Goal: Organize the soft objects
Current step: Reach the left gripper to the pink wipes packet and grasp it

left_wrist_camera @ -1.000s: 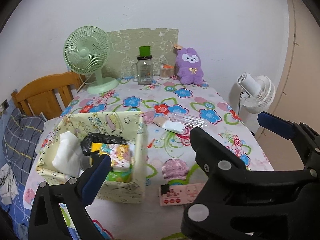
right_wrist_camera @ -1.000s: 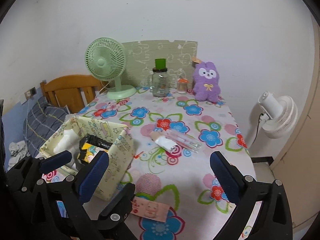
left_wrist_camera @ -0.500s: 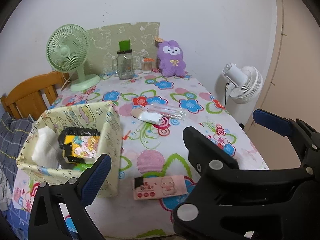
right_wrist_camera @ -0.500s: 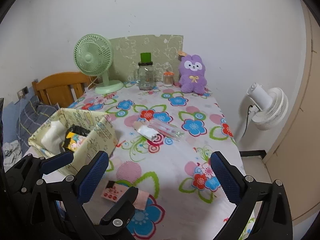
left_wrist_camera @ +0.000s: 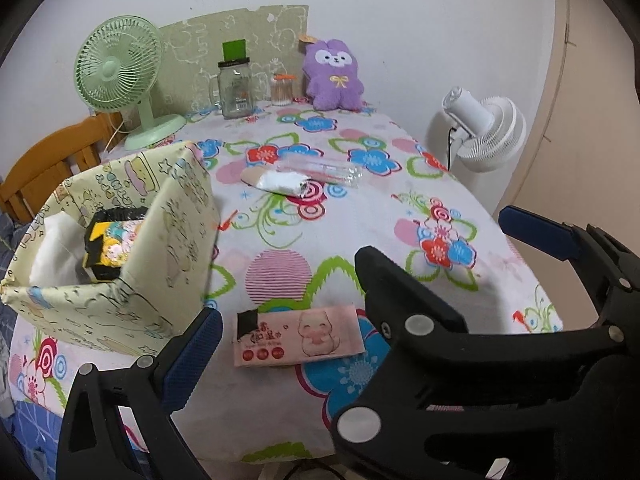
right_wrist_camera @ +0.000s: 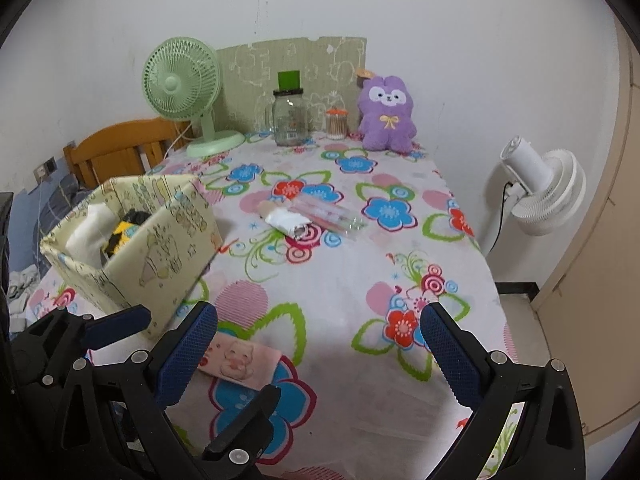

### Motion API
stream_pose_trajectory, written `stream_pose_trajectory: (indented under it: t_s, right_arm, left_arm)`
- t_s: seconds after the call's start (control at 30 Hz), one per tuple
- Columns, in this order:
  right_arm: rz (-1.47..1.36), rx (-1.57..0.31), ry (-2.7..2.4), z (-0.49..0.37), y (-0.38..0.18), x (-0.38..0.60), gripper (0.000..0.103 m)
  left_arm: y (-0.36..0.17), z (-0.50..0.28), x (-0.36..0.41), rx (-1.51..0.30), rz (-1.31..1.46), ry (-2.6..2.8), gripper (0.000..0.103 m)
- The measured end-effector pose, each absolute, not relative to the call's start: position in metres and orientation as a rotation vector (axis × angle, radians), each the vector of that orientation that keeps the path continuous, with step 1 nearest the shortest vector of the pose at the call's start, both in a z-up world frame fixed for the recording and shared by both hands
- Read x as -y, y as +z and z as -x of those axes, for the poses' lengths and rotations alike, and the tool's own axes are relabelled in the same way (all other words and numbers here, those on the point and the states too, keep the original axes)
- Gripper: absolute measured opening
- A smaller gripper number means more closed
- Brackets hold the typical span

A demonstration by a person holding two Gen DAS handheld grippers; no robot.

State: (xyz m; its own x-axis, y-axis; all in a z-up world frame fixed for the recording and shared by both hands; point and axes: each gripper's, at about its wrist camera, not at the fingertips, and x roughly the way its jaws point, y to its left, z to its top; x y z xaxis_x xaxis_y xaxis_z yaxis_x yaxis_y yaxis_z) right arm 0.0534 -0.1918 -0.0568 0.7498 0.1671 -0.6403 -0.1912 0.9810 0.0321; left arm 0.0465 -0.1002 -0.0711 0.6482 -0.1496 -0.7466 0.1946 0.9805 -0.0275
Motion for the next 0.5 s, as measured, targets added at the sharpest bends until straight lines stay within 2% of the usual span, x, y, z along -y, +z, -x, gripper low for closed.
stream_pose_trajectory:
  t_s: [0.5]
  right_arm:
    - [0.026,-0.771,0.224,-0.058,-0.095,0.197,0.103]
  left_arm:
    - [-0.106,-0.044,0.104,-0.922,-0.037,-0.148,0.103]
